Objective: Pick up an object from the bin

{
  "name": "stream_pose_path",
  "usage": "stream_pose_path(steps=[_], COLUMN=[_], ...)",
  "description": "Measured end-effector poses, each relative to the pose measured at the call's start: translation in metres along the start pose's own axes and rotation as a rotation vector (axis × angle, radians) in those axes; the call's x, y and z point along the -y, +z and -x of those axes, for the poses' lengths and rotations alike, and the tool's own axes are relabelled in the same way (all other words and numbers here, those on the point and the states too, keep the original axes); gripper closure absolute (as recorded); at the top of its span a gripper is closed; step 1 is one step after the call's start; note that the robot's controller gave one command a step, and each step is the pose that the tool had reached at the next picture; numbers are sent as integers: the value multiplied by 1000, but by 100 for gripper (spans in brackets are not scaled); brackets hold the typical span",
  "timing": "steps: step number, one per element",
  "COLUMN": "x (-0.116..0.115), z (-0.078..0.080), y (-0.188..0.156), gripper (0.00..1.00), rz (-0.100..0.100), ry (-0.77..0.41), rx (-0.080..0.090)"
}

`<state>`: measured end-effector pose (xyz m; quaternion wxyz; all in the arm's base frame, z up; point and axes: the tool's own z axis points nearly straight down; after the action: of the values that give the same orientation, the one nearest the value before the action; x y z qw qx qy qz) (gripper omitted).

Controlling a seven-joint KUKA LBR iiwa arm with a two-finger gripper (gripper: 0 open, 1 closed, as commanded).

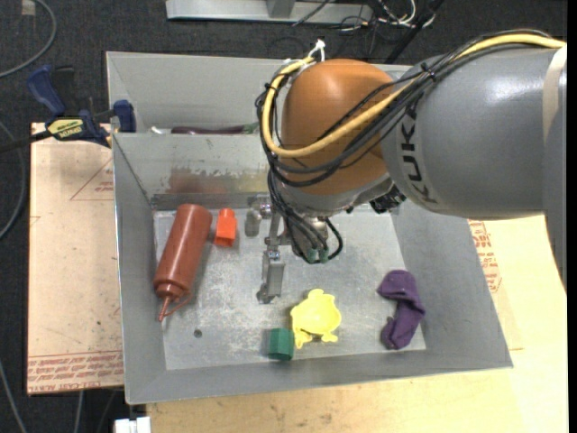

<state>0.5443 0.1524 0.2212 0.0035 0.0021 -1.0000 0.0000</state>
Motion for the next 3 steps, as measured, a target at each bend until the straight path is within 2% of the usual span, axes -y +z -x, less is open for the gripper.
stream_pose_path(steps=[1,2,3], x=[1,-39,-49], z=[2,58,47], y=[-4,28,95], gripper=[0,0,0], rz=[1,4,2], ry=[3,25,-92], rx=[8,15,9])
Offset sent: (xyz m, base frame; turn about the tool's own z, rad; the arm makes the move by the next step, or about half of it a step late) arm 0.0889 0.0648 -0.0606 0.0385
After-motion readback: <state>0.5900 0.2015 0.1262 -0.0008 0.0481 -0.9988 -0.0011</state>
